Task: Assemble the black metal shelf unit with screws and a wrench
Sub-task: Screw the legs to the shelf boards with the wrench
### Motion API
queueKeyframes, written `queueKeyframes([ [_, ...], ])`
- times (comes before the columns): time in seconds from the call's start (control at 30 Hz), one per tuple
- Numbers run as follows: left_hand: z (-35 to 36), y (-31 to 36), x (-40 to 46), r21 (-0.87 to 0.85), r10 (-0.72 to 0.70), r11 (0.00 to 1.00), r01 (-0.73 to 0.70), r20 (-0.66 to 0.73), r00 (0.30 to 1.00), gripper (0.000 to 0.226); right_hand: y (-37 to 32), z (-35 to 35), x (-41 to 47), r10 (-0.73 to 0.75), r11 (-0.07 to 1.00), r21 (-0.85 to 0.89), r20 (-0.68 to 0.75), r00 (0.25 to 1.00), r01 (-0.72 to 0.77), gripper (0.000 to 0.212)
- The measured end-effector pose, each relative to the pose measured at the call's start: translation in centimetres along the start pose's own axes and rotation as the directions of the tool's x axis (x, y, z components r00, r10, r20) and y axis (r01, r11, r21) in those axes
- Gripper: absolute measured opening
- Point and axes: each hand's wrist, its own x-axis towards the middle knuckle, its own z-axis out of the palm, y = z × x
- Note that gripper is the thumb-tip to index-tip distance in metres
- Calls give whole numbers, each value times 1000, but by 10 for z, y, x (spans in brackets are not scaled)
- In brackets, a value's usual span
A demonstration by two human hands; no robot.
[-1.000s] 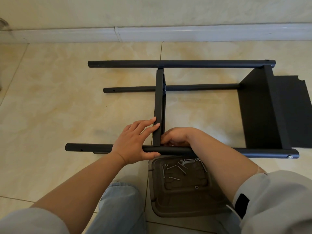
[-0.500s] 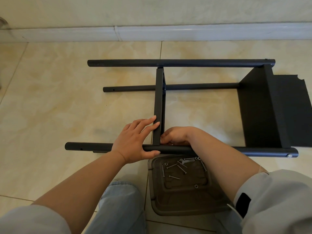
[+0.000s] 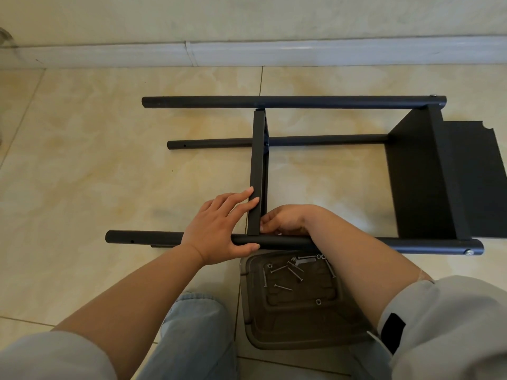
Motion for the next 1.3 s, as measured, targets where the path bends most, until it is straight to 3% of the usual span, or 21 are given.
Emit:
queueKeyframes([
  [0.37,-1,0,0,-2,12,1000,-12,2,1000,83,-1,1,-3,-13,998,54,22,1000,12,14],
  [0.7,-1,-1,1,8,20,1000,-20,15,1000,81,-7,6,-13,-7,999,-38,-99,995,3,13],
  [0.87,-4,-1,0,-85,16,996,-17,-5,1000,71,-11,-1,-26,-12,972,-231,-241,970,-46,32],
  [0.97,-9,1,9,-160,-172,973,164,-35,985,76,-18,-27,-39,-76,957,-287,-416,906,-52,29],
  [1.1,-30,8,51,-184,-473,859,477,67,878,68,-36,-70,-56,-149,916,-380,-622,769,-130,27],
  [1.23,-46,7,105,-274,-566,768,579,135,813,68,-53,-103,-62,-221,891,-402,-791,571,-211,22],
  [1.3,-50,5,126,-214,-594,759,614,158,789,67,-60,-114,-60,-261,869,-421,-837,481,-260,20],
])
